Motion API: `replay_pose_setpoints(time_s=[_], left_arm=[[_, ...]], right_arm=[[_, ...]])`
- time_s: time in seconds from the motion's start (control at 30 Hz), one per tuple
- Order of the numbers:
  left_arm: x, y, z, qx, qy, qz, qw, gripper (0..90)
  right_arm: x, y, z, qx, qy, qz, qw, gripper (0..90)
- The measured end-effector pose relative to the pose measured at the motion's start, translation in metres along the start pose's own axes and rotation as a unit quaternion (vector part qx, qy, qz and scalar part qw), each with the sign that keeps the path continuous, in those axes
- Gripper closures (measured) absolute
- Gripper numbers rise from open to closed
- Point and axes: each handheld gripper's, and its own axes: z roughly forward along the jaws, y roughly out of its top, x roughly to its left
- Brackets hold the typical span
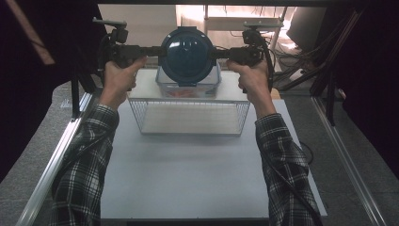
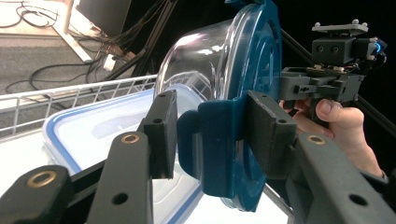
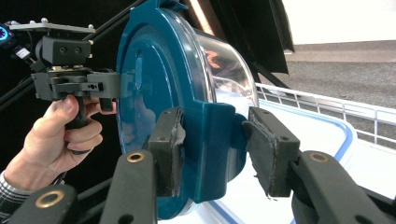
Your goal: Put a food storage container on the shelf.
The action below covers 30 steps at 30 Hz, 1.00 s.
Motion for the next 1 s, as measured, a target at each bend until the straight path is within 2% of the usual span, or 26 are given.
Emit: replay_pose_setpoints(time_s=[0.17,0.37,0.4,0.43,0.47,0.5,0.53,0.63,0.7,0.73,0.8,0.87,0.93,1.0], left_arm=[[0.008,-0.003,0.000,-0.012,-0.002,-0.001,0.9999,55.2],[0.011,-0.003,0.003,-0.007,0.011,-0.003,0.9999,53.9],[0.012,-0.003,0.004,-0.009,0.007,-0.007,0.9999,53.5],[0.012,-0.003,0.006,-0.008,0.007,-0.006,0.9999,53.2],[0.012,-0.003,0.008,-0.006,0.016,-0.010,0.9998,52.3],[0.014,-0.003,0.011,0.002,0.034,-0.010,0.9994,51.9],[0.014,-0.004,0.013,0.000,0.047,-0.004,0.9989,56.6],[0.013,-0.004,0.016,-0.008,0.049,-0.005,0.9988,57.5],[0.012,-0.003,0.016,-0.008,0.052,-0.003,0.9986,57.5],[0.010,-0.003,0.015,-0.008,0.059,0.002,0.9982,57.7],[0.003,-0.002,0.011,-0.016,0.083,0.028,0.9960,57.7],[-0.002,-0.002,0.001,-0.033,0.075,0.037,0.9959,58.0],[-0.008,-0.005,-0.008,-0.028,0.081,0.049,0.9951,60.9],[-0.014,-0.012,-0.014,-0.019,0.080,0.061,0.9947,66.6]], right_arm=[[0.000,0.003,0.004,-0.001,-0.004,-0.010,0.9999,55.3],[-0.003,0.007,0.008,0.004,-0.005,-0.010,0.9999,54.1],[-0.003,0.008,0.009,0.004,-0.009,-0.010,0.9999,55.6],[-0.004,0.008,0.009,-0.001,-0.016,-0.013,0.9998,61.2],[-0.003,0.008,0.011,0.003,-0.037,-0.025,0.9990,60.1],[-0.003,0.009,0.013,0.009,-0.048,-0.025,0.9985,60.0],[-0.007,0.008,0.016,0.012,-0.051,-0.017,0.9985,60.7],[-0.011,0.006,0.020,0.004,-0.043,-0.014,0.9990,67.2],[-0.010,0.008,0.021,0.001,-0.050,-0.017,0.9986,67.9],[-0.008,0.008,0.021,0.001,-0.058,-0.022,0.9981,68.2],[-0.001,0.009,0.017,-0.002,-0.081,-0.042,0.9958,67.7],[0.004,0.008,0.009,-0.013,-0.093,-0.052,0.9943,68.1],[0.010,0.006,-0.004,-0.023,-0.086,-0.063,0.9940,71.7],[0.014,0.002,-0.014,-0.021,-0.086,-0.074,0.9934,77.1]])
